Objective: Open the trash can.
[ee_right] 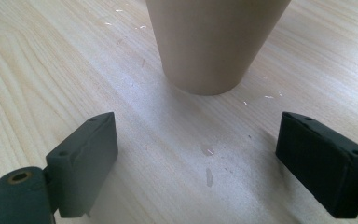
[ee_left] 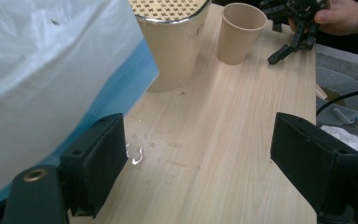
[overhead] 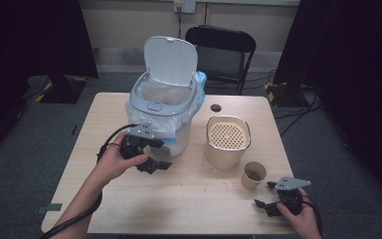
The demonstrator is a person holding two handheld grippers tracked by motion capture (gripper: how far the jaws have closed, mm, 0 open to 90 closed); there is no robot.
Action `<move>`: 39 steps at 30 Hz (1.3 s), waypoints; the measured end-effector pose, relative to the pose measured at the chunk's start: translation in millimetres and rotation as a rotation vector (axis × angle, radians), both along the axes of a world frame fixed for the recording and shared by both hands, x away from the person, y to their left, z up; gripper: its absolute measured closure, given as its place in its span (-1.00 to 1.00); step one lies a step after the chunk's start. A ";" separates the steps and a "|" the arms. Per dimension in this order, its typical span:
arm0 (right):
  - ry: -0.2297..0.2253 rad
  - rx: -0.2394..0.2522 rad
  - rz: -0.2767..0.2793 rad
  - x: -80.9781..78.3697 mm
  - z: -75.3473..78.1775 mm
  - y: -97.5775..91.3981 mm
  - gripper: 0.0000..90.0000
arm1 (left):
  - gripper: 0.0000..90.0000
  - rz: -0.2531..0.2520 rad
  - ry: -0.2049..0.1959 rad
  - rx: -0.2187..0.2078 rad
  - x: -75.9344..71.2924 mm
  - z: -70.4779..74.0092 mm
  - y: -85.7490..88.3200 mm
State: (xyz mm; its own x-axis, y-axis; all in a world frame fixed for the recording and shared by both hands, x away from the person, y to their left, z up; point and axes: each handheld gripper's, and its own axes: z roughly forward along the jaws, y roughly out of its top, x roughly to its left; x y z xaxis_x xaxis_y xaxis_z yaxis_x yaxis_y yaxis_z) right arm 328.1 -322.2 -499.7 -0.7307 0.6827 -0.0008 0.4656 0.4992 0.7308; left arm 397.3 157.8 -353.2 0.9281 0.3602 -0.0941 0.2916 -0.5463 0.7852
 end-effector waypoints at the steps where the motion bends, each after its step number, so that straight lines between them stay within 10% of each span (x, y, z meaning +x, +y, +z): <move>1: 0.000 0.000 0.000 0.0 0.0 0.0 -0.73 | -0.60 0.001 -0.001 -0.002 -0.2 -2.0 0.0; 39: 0.000 0.000 0.000 0.0 0.0 0.0 -0.73 | -0.60 -0.002 0.043 0.047 -14.6 -94.3 -4.6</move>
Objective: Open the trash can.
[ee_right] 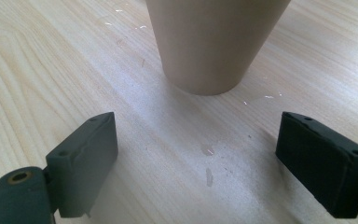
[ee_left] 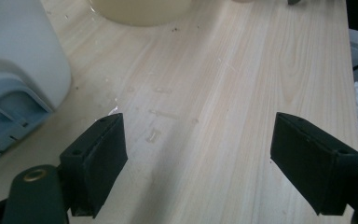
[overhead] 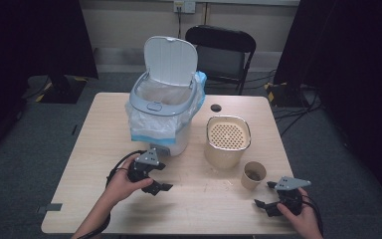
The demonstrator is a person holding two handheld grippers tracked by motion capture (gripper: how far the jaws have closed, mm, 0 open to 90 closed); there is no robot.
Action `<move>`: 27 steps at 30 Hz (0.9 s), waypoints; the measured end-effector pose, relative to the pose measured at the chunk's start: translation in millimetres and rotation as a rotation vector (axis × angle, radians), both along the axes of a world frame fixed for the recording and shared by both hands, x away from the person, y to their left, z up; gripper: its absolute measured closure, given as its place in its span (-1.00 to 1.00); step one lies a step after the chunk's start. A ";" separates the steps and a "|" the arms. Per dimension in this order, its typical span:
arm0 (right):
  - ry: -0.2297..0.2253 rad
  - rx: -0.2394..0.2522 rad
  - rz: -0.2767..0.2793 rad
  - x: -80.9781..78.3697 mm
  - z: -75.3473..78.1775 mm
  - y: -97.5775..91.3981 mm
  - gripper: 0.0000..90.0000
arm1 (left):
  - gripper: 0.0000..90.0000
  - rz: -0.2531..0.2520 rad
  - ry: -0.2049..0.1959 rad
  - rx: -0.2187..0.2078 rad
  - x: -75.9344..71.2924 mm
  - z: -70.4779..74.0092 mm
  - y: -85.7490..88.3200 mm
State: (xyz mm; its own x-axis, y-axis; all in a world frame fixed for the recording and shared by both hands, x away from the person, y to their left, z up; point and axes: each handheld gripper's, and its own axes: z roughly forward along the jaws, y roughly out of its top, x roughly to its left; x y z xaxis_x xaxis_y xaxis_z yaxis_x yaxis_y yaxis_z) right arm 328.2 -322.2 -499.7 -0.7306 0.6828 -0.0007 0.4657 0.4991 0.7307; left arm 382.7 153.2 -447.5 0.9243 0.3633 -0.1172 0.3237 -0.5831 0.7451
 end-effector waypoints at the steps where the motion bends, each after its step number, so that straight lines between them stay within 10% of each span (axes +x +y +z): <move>1: 0.000 0.000 0.000 0.0 0.0 0.0 -0.73 | -0.60 -0.001 0.003 0.017 -0.3 -1.1 0.6; 27: 0.001 0.001 0.014 2.1 -0.1 -0.1 -0.74 | -0.60 -0.043 -0.054 0.059 -7.7 -36.0 0.0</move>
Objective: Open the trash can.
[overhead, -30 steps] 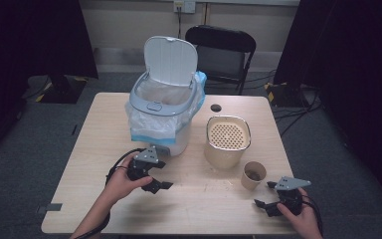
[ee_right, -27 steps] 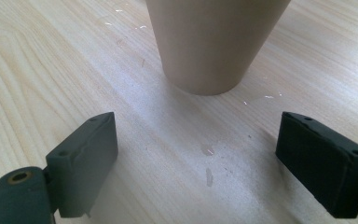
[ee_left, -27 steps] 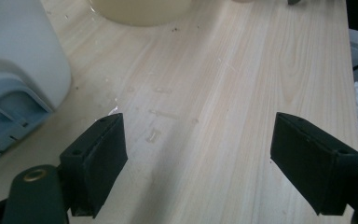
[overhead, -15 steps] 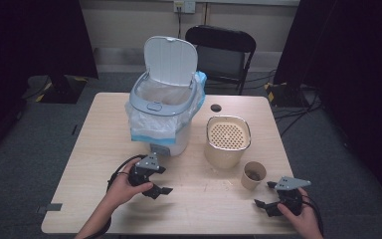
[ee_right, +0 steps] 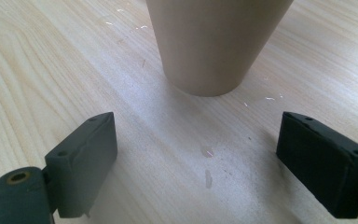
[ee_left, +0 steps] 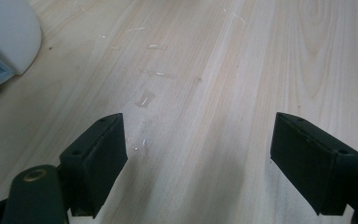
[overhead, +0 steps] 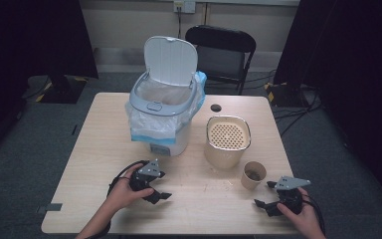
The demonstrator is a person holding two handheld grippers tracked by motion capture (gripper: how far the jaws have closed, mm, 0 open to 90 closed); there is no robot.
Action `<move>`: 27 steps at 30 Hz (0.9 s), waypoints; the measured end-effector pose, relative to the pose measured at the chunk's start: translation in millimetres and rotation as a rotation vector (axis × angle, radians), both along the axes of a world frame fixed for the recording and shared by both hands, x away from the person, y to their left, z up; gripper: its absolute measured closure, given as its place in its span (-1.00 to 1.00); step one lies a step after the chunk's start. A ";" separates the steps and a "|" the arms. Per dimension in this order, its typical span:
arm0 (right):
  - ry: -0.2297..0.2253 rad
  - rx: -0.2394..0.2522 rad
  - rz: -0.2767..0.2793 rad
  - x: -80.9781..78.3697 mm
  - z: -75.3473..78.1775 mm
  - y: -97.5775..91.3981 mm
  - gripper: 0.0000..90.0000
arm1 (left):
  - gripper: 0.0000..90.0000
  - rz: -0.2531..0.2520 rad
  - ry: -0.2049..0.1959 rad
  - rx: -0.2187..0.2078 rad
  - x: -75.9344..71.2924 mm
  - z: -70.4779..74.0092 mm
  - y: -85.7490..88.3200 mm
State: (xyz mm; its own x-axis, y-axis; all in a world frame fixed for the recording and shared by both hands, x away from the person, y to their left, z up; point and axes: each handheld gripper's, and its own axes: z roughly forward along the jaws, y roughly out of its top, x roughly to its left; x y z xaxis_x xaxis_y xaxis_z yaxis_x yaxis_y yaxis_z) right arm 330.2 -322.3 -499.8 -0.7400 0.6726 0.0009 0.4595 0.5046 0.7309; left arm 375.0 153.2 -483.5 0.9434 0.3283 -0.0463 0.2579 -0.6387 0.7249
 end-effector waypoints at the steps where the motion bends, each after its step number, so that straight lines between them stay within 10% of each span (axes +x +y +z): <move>1: 0.000 -0.002 0.001 0.1 0.2 -0.1 -0.74 | -0.60 -0.004 -0.003 -0.005 -0.4 -0.7 0.6; 10: 0.002 -0.004 0.035 1.2 0.3 -0.5 -0.74 | -0.63 -0.002 -0.020 0.042 -6.2 -12.1 5.8; 27: 0.001 -0.003 0.056 4.1 0.3 0.2 -0.75 | -0.79 -0.041 -0.034 -0.008 -8.0 -18.4 10.7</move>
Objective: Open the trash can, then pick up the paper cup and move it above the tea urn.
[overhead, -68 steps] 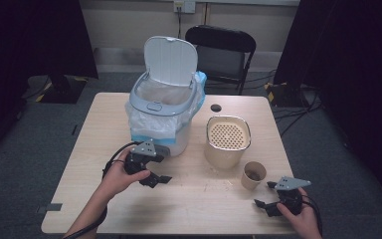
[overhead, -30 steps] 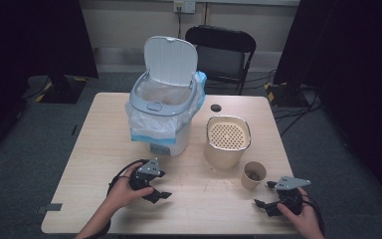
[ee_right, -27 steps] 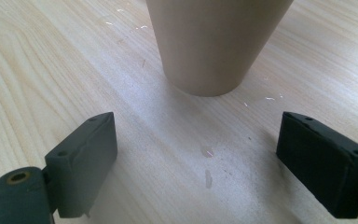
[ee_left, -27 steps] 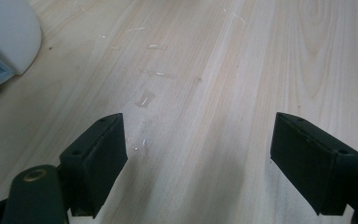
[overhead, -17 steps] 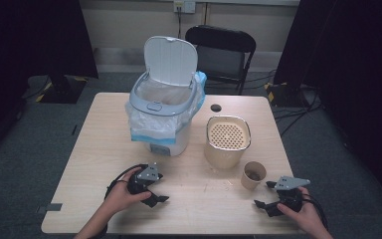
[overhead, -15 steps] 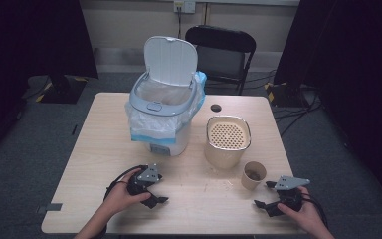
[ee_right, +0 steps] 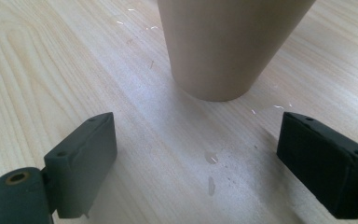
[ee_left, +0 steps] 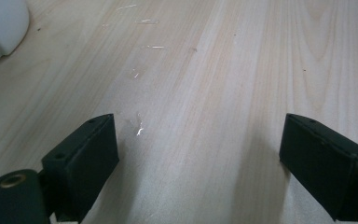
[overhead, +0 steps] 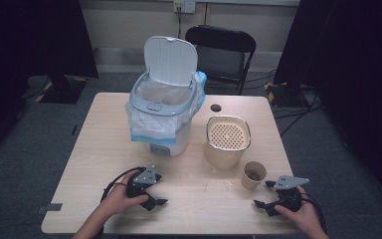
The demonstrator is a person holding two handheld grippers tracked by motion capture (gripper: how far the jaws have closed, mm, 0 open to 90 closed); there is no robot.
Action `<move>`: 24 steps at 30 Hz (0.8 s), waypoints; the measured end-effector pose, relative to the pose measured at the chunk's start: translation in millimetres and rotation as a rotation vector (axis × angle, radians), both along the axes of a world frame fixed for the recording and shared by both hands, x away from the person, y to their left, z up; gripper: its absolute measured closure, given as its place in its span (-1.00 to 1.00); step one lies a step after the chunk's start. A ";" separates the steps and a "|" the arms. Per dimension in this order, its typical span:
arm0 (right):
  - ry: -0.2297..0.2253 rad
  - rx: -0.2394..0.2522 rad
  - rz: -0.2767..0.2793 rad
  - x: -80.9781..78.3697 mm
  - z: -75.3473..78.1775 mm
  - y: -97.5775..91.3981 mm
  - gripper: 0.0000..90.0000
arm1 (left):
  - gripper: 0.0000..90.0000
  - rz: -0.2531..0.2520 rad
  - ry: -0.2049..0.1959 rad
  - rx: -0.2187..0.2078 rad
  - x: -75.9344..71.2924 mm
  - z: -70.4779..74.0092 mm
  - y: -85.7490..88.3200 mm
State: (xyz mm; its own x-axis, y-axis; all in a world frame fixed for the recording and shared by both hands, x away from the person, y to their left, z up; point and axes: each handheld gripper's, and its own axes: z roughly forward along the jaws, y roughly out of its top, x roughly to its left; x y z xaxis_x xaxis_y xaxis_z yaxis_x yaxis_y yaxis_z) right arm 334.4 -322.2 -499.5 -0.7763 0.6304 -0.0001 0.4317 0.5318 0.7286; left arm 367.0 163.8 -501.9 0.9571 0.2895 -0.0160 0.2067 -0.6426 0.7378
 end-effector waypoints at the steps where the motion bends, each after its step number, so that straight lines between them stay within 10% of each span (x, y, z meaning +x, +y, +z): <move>1: 0.000 0.000 -0.001 0.0 0.0 0.1 -0.75 | -0.81 -0.006 0.002 0.004 0.0 0.1 -0.1; 24: -0.029 0.035 -0.012 12.7 15.1 -1.4 -0.66 | -0.97 -0.016 0.004 0.017 -1.3 -0.8 -3.6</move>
State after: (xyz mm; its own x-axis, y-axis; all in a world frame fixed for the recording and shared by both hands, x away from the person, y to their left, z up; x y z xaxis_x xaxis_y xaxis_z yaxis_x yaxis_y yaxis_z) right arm 347.0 -323.5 -484.4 -0.7689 0.6394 -0.0002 0.4162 0.5007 0.7590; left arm 365.7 160.2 -502.7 0.9616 0.2740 -0.0153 0.1992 -0.6586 0.7257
